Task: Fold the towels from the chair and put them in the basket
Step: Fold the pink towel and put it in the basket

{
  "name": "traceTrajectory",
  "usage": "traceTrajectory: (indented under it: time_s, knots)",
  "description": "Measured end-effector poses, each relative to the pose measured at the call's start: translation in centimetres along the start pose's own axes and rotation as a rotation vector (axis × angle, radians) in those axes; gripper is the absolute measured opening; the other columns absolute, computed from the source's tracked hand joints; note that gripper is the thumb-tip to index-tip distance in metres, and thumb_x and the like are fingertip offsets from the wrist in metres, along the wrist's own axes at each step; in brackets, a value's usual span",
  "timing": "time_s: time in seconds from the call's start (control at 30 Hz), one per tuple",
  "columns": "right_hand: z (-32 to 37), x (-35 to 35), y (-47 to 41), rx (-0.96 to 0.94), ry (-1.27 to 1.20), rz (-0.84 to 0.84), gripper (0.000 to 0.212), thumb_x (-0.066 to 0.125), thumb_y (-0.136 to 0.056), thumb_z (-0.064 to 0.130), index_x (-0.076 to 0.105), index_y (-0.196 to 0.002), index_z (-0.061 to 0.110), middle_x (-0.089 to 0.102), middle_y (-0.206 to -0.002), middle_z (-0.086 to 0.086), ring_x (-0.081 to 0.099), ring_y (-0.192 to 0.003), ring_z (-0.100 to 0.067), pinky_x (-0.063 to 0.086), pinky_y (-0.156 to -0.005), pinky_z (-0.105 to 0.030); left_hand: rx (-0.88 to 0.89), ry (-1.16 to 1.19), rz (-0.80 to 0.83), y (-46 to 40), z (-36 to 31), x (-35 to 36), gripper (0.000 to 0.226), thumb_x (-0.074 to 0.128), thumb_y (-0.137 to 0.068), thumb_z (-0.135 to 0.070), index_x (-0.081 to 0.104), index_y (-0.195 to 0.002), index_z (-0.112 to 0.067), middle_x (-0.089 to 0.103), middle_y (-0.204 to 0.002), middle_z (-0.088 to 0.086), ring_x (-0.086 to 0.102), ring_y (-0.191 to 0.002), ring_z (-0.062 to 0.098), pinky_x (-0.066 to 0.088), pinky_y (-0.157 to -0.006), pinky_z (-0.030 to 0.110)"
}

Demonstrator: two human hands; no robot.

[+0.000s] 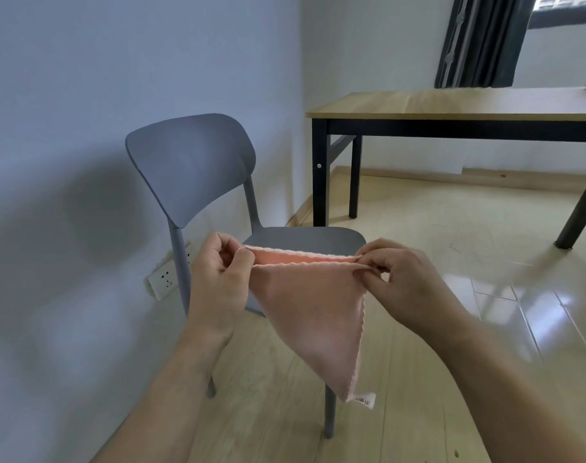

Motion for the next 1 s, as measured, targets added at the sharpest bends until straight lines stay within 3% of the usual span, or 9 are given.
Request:
traceTrajectory:
  time_s: [0.07,0.17,0.27,0.4,0.5,0.57,0.7,0.9,1.0]
  knots:
    - [0.6,-1.7,0.1,-0.010,0.000,-0.062,0.013,0.064,-0.086,0.006,0.074,-0.084,0.011,0.064,-0.092,0.007,0.061,-0.083,-0.006,0.052,-0.078,-0.019,0.060,0.071,0.053,0.4,-1.3,0.4,0.025,0.044,-0.089,0.004,0.047,-0.079,-0.019,0.045,-0.064,-0.006,0.040,-0.057,0.005,0.034,-0.053,0.019]
    - [1.7,-3.7,0.1,-0.014,-0.041,-0.119,0.013,0.064,-0.085,0.005,0.074,-0.081,0.013,0.065,-0.089,0.009,0.061,-0.082,-0.007,0.052,-0.076,-0.022,0.257,-0.030,0.158,1.7,-4.0,1.1,0.040,0.033,-0.086,0.013,0.047,-0.083,-0.025,0.046,-0.069,-0.008,0.042,-0.063,0.003,0.036,-0.058,0.012]
    - [2.4,-4.9,0.1,0.009,-0.075,-0.128,0.013,0.063,-0.083,0.005,0.072,-0.080,0.015,0.065,-0.085,0.004,0.061,-0.081,-0.014,0.053,-0.075,-0.031,0.437,-0.156,0.283,2.8,-6.5,1.4,0.040,0.031,-0.075,0.011,0.049,-0.072,-0.024,0.048,-0.070,-0.013,0.046,-0.068,0.003,0.036,-0.065,0.008]
    - [3.4,-5.5,0.4,0.057,-0.111,-0.068,0.016,0.064,-0.083,0.008,0.069,-0.077,0.022,0.066,-0.079,0.005,0.060,-0.076,-0.011,0.050,-0.068,-0.025,0.490,-0.393,0.355,2.9,-7.8,0.9,0.032,0.034,-0.079,-0.007,0.052,-0.068,-0.030,0.054,-0.074,-0.013,0.052,-0.077,0.003,0.038,-0.066,0.009]
    - [4.2,-5.3,0.0,0.063,-0.131,-0.015,0.013,0.065,-0.083,0.010,0.071,-0.078,0.020,0.067,-0.078,0.003,0.061,-0.075,-0.011,0.050,-0.068,-0.026,0.461,-0.586,0.389,2.7,-7.5,0.5,0.017,0.050,-0.090,-0.040,0.054,-0.079,-0.027,0.052,-0.081,-0.014,0.051,-0.076,0.001,0.035,-0.059,0.014]
    - [4.5,-5.2,-0.6,0.058,-0.111,-0.006,0.011,0.064,-0.083,0.010,0.070,-0.078,0.018,0.067,-0.076,0.001,0.060,-0.073,-0.013,0.049,-0.065,-0.027,0.553,-0.704,0.417,2.7,-7.7,0.6,0.030,0.062,-0.083,-0.052,0.054,-0.082,-0.023,0.050,-0.082,-0.014,0.049,-0.074,0.003,0.035,-0.059,0.015]
    - [4.4,-4.8,-2.4,0.062,-0.036,0.026,0.011,0.065,-0.083,0.012,0.064,-0.076,0.021,0.054,-0.070,0.011,0.047,-0.063,-0.002,0.034,-0.054,-0.009,0.634,-0.818,0.367,0.1,-8.1,0.0,0.023,0.063,-0.088,-0.029,0.051,-0.071,-0.021,0.053,-0.074,-0.008,0.048,-0.066,0.009,0.031,-0.058,0.016]
    - [3.1,-2.7,-6.8,0.030,0.137,0.160,0.011,0.062,-0.085,0.018,0.060,-0.095,0.024,0.051,-0.075,0.011,0.047,-0.070,-0.002,0.033,-0.057,-0.015,0.441,-0.823,0.225,-6.2,-7.4,0.8,0.021,0.065,-0.085,-0.024,0.061,-0.069,-0.012,0.058,-0.071,-0.003,0.053,-0.066,0.015,0.033,-0.054,0.019]
    - [3.4,-3.2,-10.7,0.011,0.272,0.091,0.012,0.057,-0.087,0.018,0.065,-0.079,0.015,0.052,-0.069,0.012,0.051,-0.071,-0.012,0.033,-0.053,-0.017,0.489,-0.868,0.133,-9.5,-9.1,2.0,0.019,0.059,-0.087,-0.022,0.060,-0.074,-0.007,0.061,-0.079,0.002,0.057,-0.074,0.024,0.041,-0.061,0.030]
Point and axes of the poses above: each hand's wrist, its own y-axis away from the middle knuckle, its own x-axis out of the palm, z = x × y, the point moved 8 cm from there along -y, towards the middle knuckle
